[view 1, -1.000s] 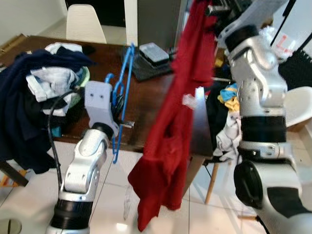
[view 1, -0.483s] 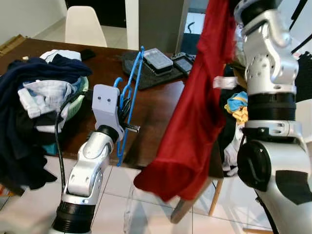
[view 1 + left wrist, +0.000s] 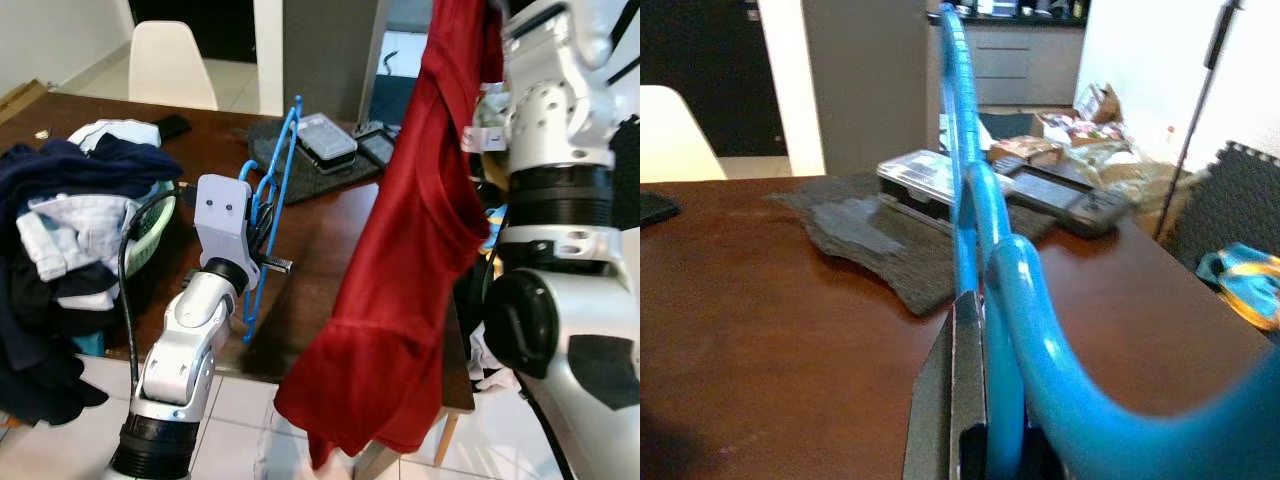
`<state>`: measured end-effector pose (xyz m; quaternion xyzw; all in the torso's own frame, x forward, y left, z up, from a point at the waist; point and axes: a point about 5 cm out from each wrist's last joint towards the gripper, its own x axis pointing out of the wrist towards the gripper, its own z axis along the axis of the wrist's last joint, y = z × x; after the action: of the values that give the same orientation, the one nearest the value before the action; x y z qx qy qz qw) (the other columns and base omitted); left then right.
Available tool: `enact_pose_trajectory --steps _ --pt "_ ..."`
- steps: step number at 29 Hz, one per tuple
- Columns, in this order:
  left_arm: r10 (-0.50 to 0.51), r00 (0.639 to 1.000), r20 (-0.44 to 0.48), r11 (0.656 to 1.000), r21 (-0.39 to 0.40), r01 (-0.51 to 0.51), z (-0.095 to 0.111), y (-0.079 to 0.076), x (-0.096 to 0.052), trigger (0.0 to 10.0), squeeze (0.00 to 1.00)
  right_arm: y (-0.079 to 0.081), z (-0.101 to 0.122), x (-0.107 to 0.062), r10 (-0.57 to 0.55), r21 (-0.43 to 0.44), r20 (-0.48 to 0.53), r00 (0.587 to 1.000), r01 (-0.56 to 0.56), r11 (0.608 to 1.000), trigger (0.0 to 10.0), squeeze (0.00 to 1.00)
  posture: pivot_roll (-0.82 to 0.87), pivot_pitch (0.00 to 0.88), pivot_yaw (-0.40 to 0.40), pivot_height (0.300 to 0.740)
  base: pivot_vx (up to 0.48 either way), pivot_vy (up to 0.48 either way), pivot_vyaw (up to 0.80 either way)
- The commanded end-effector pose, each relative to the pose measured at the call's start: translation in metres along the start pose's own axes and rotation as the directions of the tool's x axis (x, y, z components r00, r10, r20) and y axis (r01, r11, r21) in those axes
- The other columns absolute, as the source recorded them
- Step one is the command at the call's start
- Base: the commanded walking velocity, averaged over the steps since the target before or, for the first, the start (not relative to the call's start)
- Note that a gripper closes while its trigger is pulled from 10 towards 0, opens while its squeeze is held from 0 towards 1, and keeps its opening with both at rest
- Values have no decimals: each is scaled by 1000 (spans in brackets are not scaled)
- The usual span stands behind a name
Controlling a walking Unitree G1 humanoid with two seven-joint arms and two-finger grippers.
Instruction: Hang hanger
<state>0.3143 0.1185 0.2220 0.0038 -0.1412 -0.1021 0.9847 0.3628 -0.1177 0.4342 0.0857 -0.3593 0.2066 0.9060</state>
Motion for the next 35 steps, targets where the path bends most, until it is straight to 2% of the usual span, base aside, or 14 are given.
enact_pose_trajectory --steps 1,2,4,7,10,11,12,17,19,23,24,25,29,35 --pt "21 1000 -13 1000 2 -21 -3 3 -3 10000 0 8 -39 -13 39 -21 -180 983 -43 999 10000 0 71 115 -54 740 0 0 0" --pt "21 1000 -13 1000 2 -21 -3 3 -3 10000 0 8 -39 -13 39 -21 -180 983 -43 999 10000 0 71 115 -54 740 0 0 0" --pt "49 999 -15 999 14 -49 -2 7 -3 10000 0 18 -94 -50 90 -107 -432 897 -151 983 10000 0 69 128 -51 740 0 0 0" --pt "64 998 -15 998 25 -64 -2 9 -4 10000 0 21 -107 -63 108 -133 -495 862 -198 971 10000 0 68 133 -49 740 0 0 0" --pt "116 993 -14 993 41 -115 0 18 -4 10000 0 20 -126 -92 160 -124 -628 762 -300 946 10000 0 66 144 -46 740 0 0 0" --pt "116 993 -14 993 41 -115 0 18 -4 10000 0 20 -126 -92 160 -124 -628 762 -300 946 10000 0 66 144 -46 740 0 0 0" --pt "148 989 -13 988 52 -147 2 25 -4 10000 0 18 -137 -119 202 -85 -726 657 -377 922 10000 0 67 148 -48 740 0 0 0" --pt "148 989 -16 988 49 -147 3 26 -4 10000 0 19 -140 -148 261 -23 -809 526 -471 882 10000 0 64 157 -44 740 0 0 0" --pt "148 989 -16 988 49 -147 3 26 -4 10000 0 19 -140 -148 261 -23 -809 526 -471 882 10000 0 64 157 -44 740 0 0 0" --pt "138 990 -14 990 42 -137 4 24 -3 10000 0 22 -144 -169 277 -5 -851 446 -534 845 10000 0 59 159 -42 740 0 0 0" --pt "129 992 -6 991 34 -129 6 23 -2 10000 0 26 -147 -176 283 10 -859 426 -540 842 10000 55 59 159 -42 740 0 0 0" --pt "95 995 12 995 19 -95 10 22 1 10000 0 30 -149 -182 291 25 -859 420 -534 845 10000 1000 57 160 -43 740 0 0 0" --pt "25 998 62 1000 14 -26 22 22 7 10000 0 37 -148 -188 322 61 -847 423 -524 849 10000 1000 62 161 -44 740 0 0 0" --pt "-79 986 145 994 84 67 61 46 24 10000 0 35 -135 -199 404 117 -825 396 -579 807 10000 1000 62 160 -42 740 0 0 0"
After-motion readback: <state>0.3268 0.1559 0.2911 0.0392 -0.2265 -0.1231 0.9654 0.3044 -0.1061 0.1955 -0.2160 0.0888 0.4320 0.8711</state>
